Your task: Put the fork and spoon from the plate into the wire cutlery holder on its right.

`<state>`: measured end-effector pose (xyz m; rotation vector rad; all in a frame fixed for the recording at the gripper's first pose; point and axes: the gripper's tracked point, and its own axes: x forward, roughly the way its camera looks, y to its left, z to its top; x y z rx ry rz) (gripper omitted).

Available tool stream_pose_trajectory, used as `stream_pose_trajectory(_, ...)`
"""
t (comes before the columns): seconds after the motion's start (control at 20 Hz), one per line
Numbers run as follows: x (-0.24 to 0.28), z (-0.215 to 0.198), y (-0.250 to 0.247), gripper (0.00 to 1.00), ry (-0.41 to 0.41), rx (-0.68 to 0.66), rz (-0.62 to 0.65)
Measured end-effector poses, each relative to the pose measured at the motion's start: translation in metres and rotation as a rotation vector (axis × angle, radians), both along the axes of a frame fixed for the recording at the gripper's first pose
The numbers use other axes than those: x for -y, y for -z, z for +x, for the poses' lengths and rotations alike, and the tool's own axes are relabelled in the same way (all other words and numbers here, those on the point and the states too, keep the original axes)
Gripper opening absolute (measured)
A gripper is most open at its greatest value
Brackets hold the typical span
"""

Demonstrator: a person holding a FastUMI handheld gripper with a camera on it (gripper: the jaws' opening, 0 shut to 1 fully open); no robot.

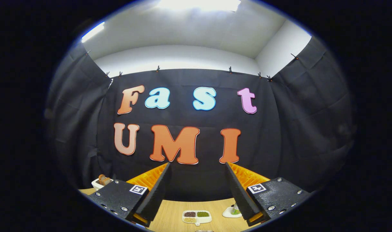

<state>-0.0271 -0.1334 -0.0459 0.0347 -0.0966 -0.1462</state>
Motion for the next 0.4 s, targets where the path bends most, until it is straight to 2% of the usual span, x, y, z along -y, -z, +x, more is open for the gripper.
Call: stream_pose_trajectory(0.4, -0.0067, 0.0003, -0.0049, 0.97, -0.013, -0.006, -0.029)
